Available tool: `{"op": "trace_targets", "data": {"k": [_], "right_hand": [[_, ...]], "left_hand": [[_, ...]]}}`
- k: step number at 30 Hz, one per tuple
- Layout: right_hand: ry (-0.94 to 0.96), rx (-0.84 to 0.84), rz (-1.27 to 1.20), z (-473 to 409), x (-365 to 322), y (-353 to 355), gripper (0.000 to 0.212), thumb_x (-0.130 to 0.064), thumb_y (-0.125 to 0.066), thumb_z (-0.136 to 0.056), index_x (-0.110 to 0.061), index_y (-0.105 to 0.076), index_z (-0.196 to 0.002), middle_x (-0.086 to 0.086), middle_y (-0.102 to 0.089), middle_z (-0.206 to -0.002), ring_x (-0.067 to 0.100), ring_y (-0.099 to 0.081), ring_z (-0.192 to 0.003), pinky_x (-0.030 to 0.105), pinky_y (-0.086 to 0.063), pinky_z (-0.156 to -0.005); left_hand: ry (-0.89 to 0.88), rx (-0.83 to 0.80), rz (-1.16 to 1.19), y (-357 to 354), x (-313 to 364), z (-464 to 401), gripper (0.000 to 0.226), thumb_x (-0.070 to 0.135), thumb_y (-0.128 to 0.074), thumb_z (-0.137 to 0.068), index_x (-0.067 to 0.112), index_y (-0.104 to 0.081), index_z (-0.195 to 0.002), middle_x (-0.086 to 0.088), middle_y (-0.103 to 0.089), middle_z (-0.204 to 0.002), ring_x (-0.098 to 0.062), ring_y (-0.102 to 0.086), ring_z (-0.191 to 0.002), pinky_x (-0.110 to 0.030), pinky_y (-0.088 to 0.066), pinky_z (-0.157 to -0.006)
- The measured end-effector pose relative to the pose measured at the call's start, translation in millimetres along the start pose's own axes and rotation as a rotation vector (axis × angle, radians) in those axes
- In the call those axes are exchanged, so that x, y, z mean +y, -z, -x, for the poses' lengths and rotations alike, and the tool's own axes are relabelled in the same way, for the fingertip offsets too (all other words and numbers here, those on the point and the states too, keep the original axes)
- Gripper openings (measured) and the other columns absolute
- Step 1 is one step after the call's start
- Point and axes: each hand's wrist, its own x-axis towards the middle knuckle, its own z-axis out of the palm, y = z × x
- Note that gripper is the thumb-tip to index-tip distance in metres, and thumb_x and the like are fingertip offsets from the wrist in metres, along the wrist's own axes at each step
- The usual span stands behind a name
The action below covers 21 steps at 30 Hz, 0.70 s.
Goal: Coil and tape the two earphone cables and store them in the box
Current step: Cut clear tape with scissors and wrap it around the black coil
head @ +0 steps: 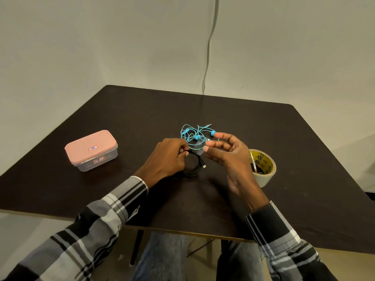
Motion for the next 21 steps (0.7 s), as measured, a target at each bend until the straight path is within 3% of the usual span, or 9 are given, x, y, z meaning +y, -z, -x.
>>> {"op": "trace_targets", "data": {"k": [3, 7, 12, 17, 21], "right_hand": [[0.030, -0.018, -0.027, 0, -8, 0, 0.048, 0.009, -0.079, -0.074, -0.006, -0.062, -0.117, 0.012, -0.074, -0.095, 0.027, -0.073, -0.094, 0.039, -0.061, -0.082], [0.101, -0.037, -0.015, 1, -21, -4, 0.050, 0.009, -0.078, -0.074, -0.006, -0.061, -0.119, 0.015, -0.073, -0.096, 0.026, -0.073, -0.092, 0.035, -0.061, -0.078], [0.191, -0.051, 0.055, 2, -34, -10, 0.050, 0.009, -0.077, -0.076, -0.007, -0.059, -0.120, 0.015, -0.073, -0.098, 0.020, -0.074, -0.084, 0.027, -0.059, -0.074], [0.266, -0.055, 0.155, 1, -38, -12, 0.053, 0.006, -0.079, -0.076, -0.009, -0.058, -0.122, 0.012, -0.072, -0.097, 0.016, -0.074, -0.082, 0.024, -0.059, -0.074], [0.349, -0.035, 0.314, 0, -38, -12, 0.052, 0.001, -0.081, -0.077, -0.011, -0.058, -0.122, 0.006, -0.071, -0.097, 0.012, -0.072, -0.081, 0.024, -0.060, -0.074]], "left_hand": [[-0.016, 0.073, 0.079, 9, 4, -4, 0.007, 0.014, -0.069, -0.084, 0.020, -0.068, -0.085, 0.011, -0.064, -0.071, 0.000, -0.058, -0.060, -0.016, -0.042, -0.059], [-0.065, 0.140, 0.135, 21, 14, -8, 0.006, 0.013, -0.071, -0.083, 0.016, -0.070, -0.088, 0.008, -0.067, -0.070, -0.006, -0.063, -0.061, -0.024, -0.052, -0.060], [-0.143, 0.198, 0.132, 29, 27, -5, 0.008, 0.012, -0.072, -0.084, 0.014, -0.071, -0.091, 0.011, -0.066, -0.079, -0.003, -0.061, -0.064, -0.014, -0.048, -0.059], [-0.201, 0.260, 0.137, 29, 33, -3, 0.009, 0.013, -0.072, -0.082, 0.013, -0.072, -0.091, 0.005, -0.070, -0.085, -0.007, -0.063, -0.071, -0.033, -0.057, -0.066], [-0.227, 0.278, 0.168, 30, 35, -2, 0.008, 0.014, -0.072, -0.082, 0.012, -0.071, -0.090, 0.004, -0.070, -0.085, -0.009, -0.064, -0.073, -0.038, -0.056, -0.067]]}}
